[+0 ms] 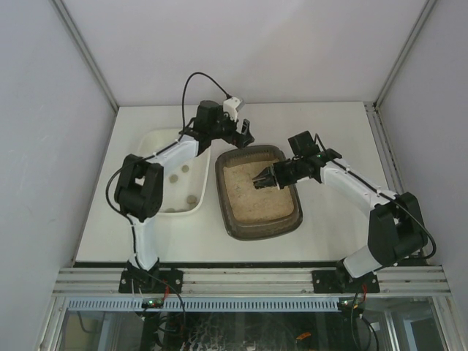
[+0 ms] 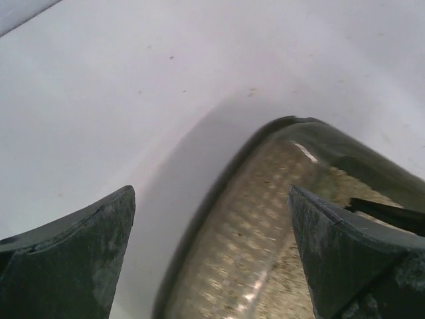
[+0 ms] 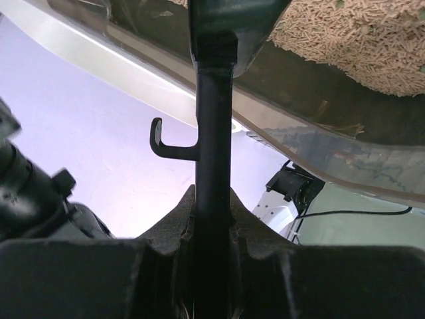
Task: Clean the litter box
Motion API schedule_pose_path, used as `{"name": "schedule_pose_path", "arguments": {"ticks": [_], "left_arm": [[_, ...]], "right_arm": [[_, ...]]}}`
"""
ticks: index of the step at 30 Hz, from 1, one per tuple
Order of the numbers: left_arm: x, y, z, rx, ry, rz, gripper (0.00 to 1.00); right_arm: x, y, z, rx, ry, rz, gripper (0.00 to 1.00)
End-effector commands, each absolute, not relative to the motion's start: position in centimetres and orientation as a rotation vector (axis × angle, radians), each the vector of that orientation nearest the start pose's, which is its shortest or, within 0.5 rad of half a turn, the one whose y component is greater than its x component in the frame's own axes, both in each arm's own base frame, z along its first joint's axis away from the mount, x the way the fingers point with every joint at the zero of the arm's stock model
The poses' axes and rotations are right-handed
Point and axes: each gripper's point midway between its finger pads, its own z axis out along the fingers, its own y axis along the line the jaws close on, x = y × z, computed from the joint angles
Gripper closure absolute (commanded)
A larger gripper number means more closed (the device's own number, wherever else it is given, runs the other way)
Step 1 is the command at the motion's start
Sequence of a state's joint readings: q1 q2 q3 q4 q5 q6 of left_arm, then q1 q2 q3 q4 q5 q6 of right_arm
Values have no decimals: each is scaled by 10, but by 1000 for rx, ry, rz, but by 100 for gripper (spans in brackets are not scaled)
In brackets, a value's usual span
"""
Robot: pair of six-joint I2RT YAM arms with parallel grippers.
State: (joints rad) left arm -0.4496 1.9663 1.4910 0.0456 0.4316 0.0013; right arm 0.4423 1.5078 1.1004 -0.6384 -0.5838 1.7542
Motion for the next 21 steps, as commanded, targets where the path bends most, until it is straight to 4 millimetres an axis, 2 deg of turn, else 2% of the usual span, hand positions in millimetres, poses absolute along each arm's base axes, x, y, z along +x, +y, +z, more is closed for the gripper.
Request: {"name": "schedule_pose_path", "arguments": {"ticks": [1,12,21], "left_arm": [[499,-302,147,749,1925,-707,0],[456,-301,116,741,2048,-863,0],[411,-301,111,727,2133,-1030,0]], "right_arm": [[283,275,172,1714,2617,1260,100],[287,262,158,1715,2587,1153,100],[295,235,147,1648,2568,1146,100]]}}
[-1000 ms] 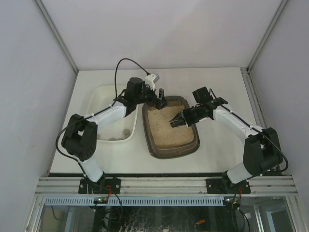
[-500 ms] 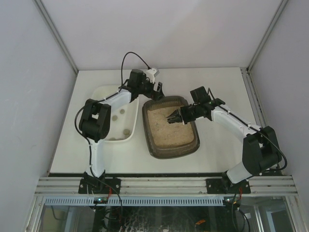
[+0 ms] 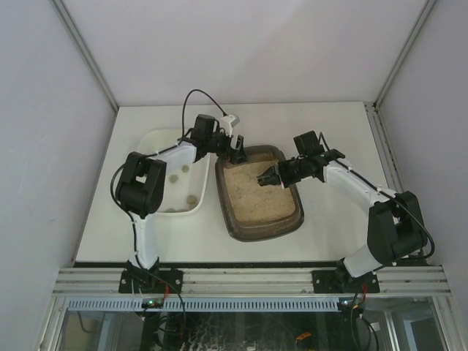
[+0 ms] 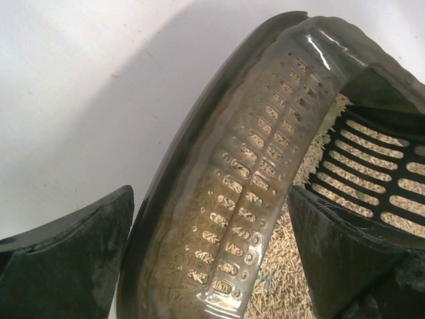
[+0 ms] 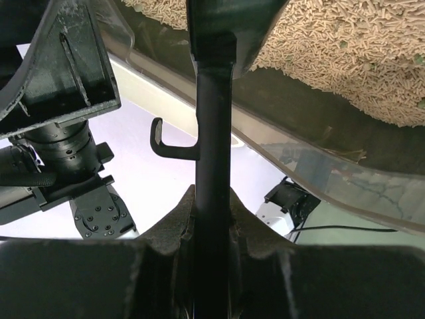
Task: Clean the litter box
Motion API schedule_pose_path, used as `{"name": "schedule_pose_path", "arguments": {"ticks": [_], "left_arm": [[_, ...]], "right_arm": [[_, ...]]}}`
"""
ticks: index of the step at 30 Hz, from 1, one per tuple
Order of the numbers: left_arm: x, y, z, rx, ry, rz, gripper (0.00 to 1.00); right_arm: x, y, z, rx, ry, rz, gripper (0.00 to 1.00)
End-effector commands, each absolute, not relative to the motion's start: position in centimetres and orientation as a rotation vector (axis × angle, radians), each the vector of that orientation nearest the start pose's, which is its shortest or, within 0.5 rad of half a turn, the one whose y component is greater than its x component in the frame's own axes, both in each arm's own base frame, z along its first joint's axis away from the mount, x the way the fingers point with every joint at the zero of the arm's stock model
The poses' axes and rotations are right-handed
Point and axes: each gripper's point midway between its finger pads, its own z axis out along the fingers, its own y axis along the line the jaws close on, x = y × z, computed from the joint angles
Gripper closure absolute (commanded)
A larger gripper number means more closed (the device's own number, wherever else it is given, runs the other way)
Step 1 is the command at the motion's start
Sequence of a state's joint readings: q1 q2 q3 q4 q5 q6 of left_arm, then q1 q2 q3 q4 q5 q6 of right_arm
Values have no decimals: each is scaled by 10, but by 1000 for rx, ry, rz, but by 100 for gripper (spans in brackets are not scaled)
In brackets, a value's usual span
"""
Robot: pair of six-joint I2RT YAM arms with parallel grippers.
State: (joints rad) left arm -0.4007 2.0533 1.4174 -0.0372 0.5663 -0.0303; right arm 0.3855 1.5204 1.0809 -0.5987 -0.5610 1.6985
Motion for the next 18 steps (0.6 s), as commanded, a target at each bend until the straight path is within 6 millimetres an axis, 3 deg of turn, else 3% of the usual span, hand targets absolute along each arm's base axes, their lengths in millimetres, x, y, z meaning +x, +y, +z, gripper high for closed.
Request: {"name": "schedule_pose_path", "arguments": {"ticks": [1,6,10,18], "left_arm": [[404,-301,111,725,2144,-1058,0],[379,-301,111,697,2189,-1168,0],[362,-299,111,680,2207,-1219,0],[344,-295,116,641,2204,-1263,0]], "right_arm": [[296,234,146,1631,2565,1167,100],[298,237,137,1516,2574,1278,100],[302,246,136,1307,2612,1388,100],[292,256,118,935,2736,1491,100]]}}
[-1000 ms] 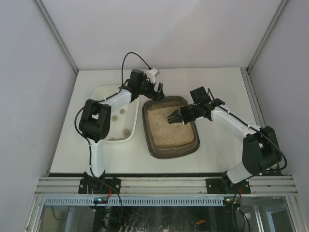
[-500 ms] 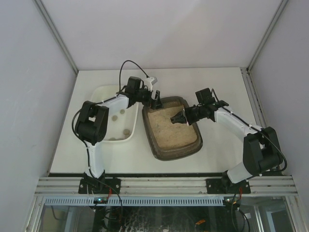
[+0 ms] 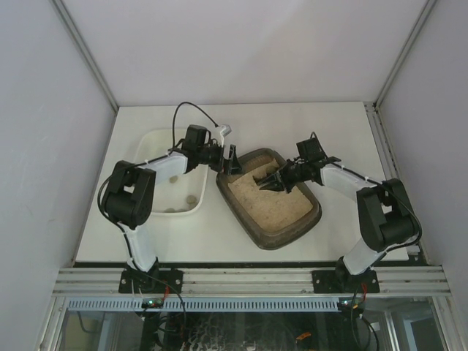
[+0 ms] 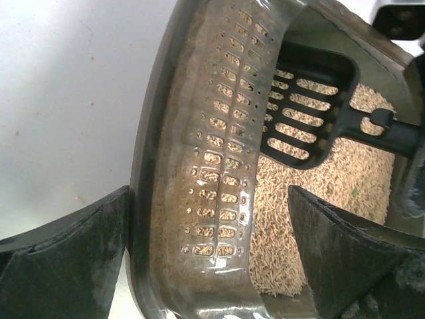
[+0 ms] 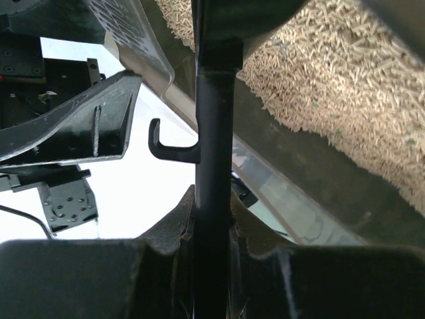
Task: Clean the litter box
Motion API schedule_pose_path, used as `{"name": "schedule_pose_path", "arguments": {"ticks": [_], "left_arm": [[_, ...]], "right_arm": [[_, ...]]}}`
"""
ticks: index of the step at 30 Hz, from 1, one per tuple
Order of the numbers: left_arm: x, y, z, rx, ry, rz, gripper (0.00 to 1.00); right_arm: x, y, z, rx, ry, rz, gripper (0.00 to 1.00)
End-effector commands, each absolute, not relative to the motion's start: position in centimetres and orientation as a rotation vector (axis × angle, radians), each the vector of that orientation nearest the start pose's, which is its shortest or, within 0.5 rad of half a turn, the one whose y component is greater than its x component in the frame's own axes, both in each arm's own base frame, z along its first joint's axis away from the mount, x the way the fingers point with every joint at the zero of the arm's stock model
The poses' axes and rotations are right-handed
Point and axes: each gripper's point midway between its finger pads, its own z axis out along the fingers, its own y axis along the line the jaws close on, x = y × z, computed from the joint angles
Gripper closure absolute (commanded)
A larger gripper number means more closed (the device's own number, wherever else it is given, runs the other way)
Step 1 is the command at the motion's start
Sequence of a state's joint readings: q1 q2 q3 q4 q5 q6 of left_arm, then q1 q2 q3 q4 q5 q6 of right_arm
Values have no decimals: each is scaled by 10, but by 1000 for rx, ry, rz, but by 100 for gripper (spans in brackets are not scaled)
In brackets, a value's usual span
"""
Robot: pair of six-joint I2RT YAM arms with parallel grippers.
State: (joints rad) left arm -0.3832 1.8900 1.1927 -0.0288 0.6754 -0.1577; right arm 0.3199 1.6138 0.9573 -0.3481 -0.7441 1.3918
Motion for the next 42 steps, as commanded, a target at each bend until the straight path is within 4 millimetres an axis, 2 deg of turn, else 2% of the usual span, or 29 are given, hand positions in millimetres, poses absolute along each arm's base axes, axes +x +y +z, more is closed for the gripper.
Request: {"name": "schedule_pose_path", "arguments": {"ticks": [1,5,9,19,22,30,42], "left_arm": [[343,-295,117,638,2202,-1268,0],[344,-295,116,625,2203,-1259,0],[346,-294,116,624,2201,-1247,0],[349,-295,115,613,2215,-1241,0],[349,-295,115,614,2221,-1238,0],[351,-294,113,615,2231,-1226,0],[351,-289,119,644,2259,-1179,0]], "right_arm": [[292,257,118,890,2733,1499,100],[292,261,130,704,2686,1538,100],[286,259,139,669,2686,1550,100],[251,251,165,576,2681,1610,100],[242,249,165,586,2675,1618,100],[215,240,144,621,2713,1630,100],[193,222,148,491,2617,1588,100]]}}
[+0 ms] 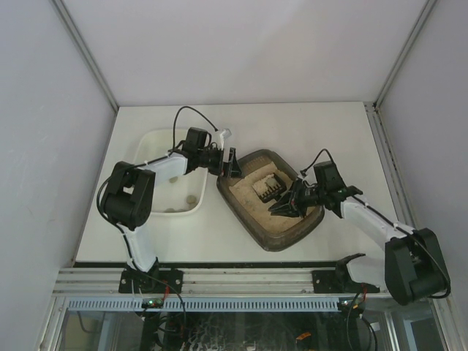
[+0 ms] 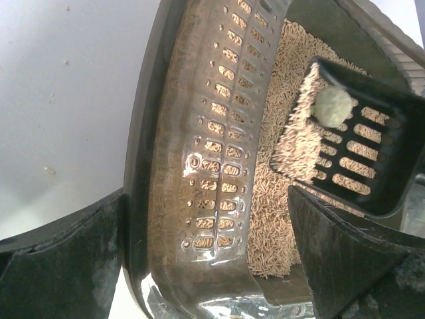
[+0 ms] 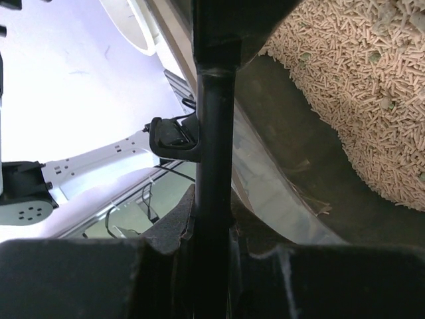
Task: Clean the litter box
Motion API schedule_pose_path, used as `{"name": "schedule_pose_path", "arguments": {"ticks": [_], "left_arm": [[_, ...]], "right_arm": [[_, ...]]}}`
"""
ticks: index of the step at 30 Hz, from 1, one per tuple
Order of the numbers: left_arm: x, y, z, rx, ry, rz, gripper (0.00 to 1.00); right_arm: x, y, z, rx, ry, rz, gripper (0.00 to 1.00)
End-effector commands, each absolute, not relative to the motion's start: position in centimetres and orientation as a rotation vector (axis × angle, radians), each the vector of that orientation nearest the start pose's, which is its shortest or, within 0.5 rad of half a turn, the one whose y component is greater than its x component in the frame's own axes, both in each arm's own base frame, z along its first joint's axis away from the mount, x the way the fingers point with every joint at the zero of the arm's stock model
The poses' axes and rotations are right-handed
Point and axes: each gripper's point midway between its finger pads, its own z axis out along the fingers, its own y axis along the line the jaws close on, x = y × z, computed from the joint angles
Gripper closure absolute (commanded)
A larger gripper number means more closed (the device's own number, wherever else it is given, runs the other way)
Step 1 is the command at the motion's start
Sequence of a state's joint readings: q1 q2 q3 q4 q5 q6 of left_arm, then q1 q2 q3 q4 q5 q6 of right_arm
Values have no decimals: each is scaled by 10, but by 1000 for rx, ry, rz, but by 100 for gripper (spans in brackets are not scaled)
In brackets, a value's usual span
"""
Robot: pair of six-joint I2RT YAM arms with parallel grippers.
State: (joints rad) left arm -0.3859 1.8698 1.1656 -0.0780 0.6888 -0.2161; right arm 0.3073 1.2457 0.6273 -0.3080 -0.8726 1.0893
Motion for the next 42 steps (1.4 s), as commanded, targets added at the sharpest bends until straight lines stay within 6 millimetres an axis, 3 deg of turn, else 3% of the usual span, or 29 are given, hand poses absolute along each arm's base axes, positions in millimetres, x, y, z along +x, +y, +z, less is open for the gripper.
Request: {"name": "schedule_pose_path", "arguments": {"ticks": [1,10,16,22,33,40,42], "left_arm": [[350,-289,120,646,2260,-1179,0],[345,-284,127,666,2273,-1156,0],[334,-275,133,743,2310,-1109,0],[327,-261,135,800,2320,-1012,0],[321,-240,148,898,2294,-857,0],[320,-237,158,922,2311,-840,0],[317,-231,158,946,2329,-823,0]], "right_arm": [[191,221,149,472,2605,1586,100],[176,206,156,337,2511,1472,100],[168,194,145,283,2409,1360,100],[160,196,131,306,2266,1367,100],[144,206,115,90,2296,1231,100],[144,208,129,70,2161,1304,100],[137,210,136,48,2125,1393,100]]}}
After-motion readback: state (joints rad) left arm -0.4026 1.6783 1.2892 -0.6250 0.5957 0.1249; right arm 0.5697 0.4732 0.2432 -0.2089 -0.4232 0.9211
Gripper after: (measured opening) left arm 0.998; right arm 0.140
